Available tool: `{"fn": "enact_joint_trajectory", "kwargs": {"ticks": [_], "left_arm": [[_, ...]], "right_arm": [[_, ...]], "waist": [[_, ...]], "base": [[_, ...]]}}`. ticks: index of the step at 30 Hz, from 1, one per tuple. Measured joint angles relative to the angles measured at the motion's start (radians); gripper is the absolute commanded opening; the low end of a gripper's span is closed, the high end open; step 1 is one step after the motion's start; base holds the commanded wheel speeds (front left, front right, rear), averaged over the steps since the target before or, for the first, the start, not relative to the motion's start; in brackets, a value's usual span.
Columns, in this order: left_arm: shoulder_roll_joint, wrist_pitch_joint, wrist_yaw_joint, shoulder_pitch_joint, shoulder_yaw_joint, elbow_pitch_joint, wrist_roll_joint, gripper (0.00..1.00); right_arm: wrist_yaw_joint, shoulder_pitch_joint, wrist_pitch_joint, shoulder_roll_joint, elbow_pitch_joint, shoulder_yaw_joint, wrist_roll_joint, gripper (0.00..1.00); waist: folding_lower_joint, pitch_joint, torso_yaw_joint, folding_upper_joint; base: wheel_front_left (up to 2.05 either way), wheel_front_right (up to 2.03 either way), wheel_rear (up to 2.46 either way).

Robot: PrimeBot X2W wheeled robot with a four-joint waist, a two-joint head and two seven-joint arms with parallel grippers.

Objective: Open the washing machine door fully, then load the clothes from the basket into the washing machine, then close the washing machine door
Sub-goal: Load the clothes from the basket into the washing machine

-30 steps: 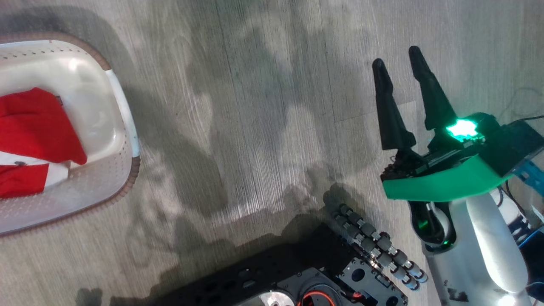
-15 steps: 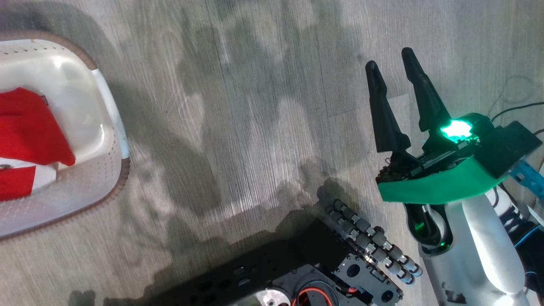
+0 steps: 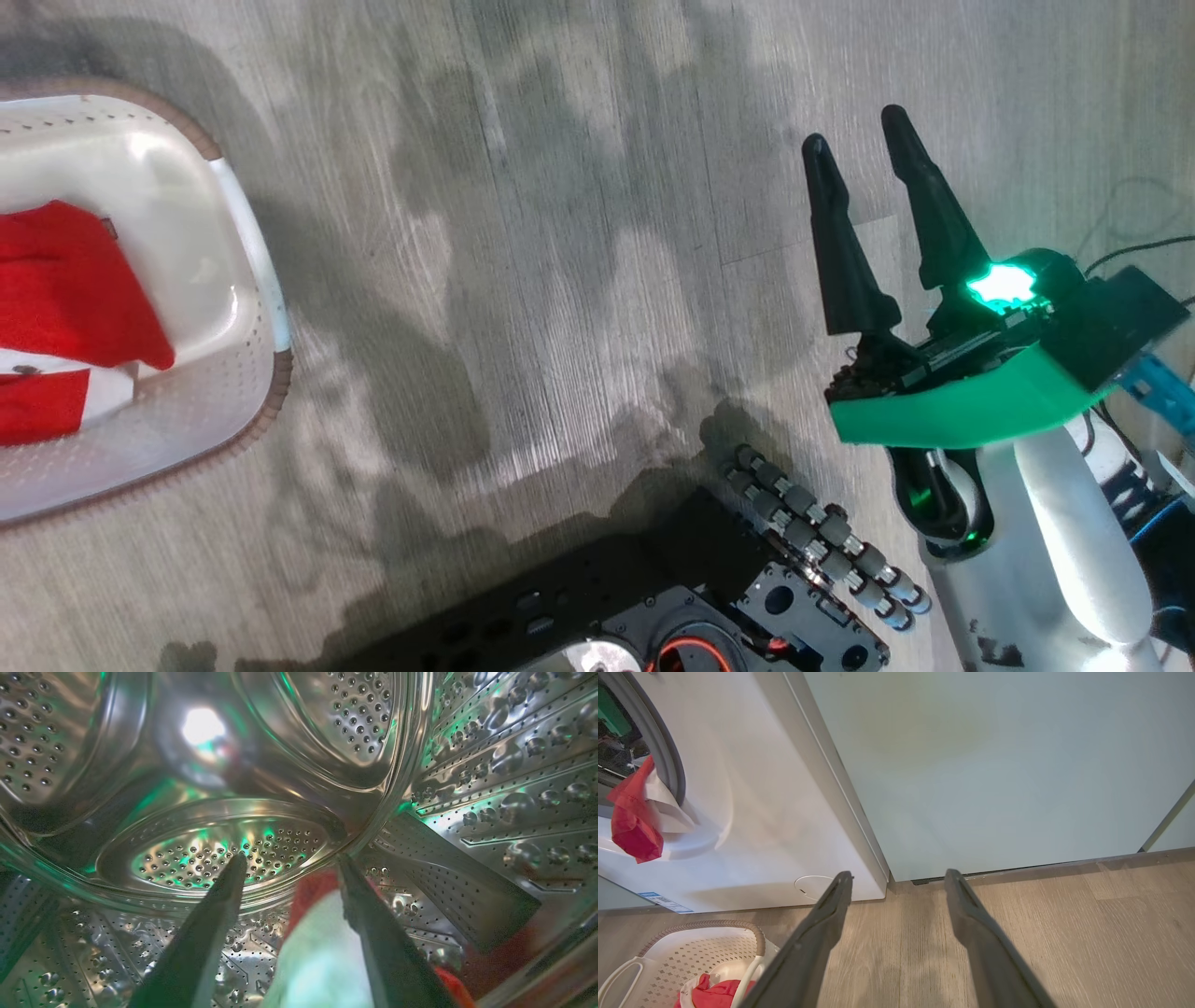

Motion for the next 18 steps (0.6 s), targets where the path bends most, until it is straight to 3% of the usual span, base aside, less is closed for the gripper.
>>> {"fn": "enact_joint_trajectory", "kwargs": {"ticks": [9,18], "left_arm": [[-0.014,-0.012,0.0,0.026,-0.017,0.031,-0.066,1.0],[-0.056,-0.017,0.001,0.177,0.054,-0.025,-0.132,1.0]], "right_arm": [[0.0,0.0,0.0,0.0,0.004,-0.023,-0.028,1.0],[0.0,-0.001,0.0,0.0,0.013,-0.063,-0.072,1.0]], "waist": [[0.0,-0.036,0.032,0.0],[0.0,-0.103,0.075,0.0]], "base": [[0.0,0.0,0.0],[0.0,0.0,0.0]]}}
